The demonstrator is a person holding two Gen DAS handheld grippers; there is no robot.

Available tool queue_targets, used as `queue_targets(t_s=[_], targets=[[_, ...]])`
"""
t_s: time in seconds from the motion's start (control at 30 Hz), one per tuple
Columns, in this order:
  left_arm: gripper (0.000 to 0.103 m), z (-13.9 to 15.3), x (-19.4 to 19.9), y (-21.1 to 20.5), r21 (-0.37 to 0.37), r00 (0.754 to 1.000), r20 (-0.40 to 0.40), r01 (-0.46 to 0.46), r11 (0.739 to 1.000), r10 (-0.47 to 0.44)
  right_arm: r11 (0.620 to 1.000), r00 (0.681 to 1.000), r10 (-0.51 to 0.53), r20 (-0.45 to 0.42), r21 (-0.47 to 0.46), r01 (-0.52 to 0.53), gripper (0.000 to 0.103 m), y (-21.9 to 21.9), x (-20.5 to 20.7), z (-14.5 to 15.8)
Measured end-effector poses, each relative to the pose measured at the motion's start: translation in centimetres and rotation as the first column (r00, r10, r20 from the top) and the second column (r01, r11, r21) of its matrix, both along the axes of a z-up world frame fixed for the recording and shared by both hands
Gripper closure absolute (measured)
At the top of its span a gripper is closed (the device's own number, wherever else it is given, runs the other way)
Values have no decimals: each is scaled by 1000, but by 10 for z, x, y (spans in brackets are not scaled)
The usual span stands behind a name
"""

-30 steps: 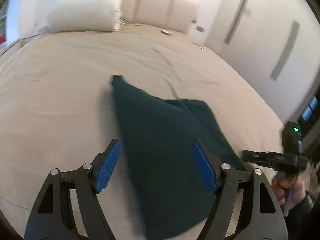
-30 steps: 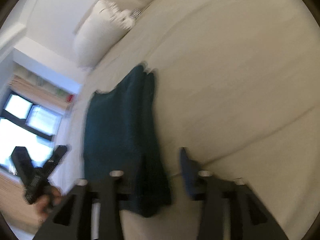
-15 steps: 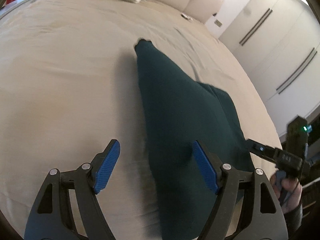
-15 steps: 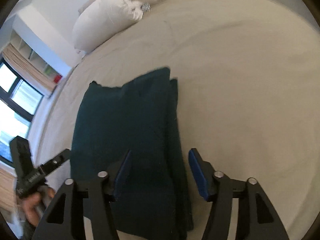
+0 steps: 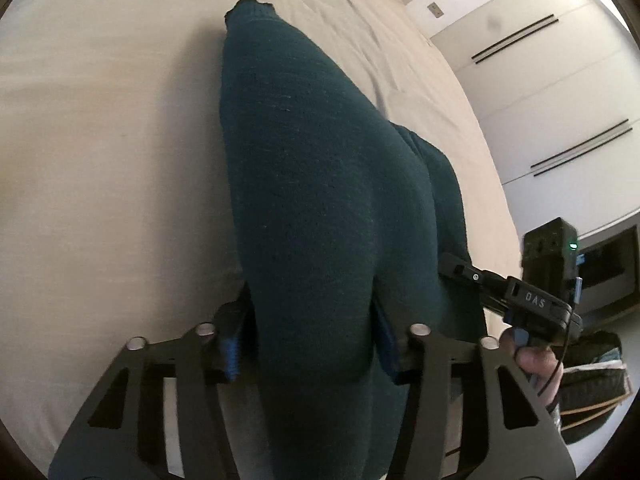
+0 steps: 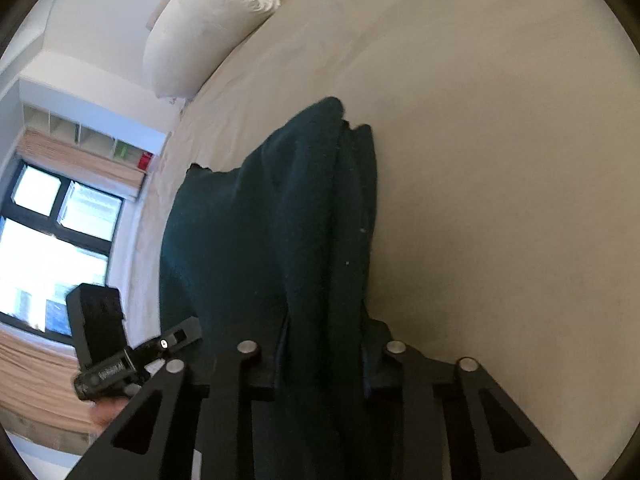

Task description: Fold small clothes

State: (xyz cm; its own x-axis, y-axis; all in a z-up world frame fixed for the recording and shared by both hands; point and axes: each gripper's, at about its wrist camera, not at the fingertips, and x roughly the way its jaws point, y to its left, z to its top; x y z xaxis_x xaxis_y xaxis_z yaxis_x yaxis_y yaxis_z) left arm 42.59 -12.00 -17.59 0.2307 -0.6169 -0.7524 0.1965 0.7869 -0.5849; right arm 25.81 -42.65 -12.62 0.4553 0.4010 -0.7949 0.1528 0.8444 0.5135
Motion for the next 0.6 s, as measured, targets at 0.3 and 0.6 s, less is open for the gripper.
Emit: queue_targets(t_s=[0.3, 0.6], targets=[[66, 47, -30, 27, 29, 998, 53, -30, 999, 29, 957, 983, 126, 134, -276, -86, 79, 77, -33, 78], [65, 93, -109, 107, 119, 989, 145, -46, 992, 28, 969, 960, 225, 169, -144, -202, 79, 151, -78, 88]])
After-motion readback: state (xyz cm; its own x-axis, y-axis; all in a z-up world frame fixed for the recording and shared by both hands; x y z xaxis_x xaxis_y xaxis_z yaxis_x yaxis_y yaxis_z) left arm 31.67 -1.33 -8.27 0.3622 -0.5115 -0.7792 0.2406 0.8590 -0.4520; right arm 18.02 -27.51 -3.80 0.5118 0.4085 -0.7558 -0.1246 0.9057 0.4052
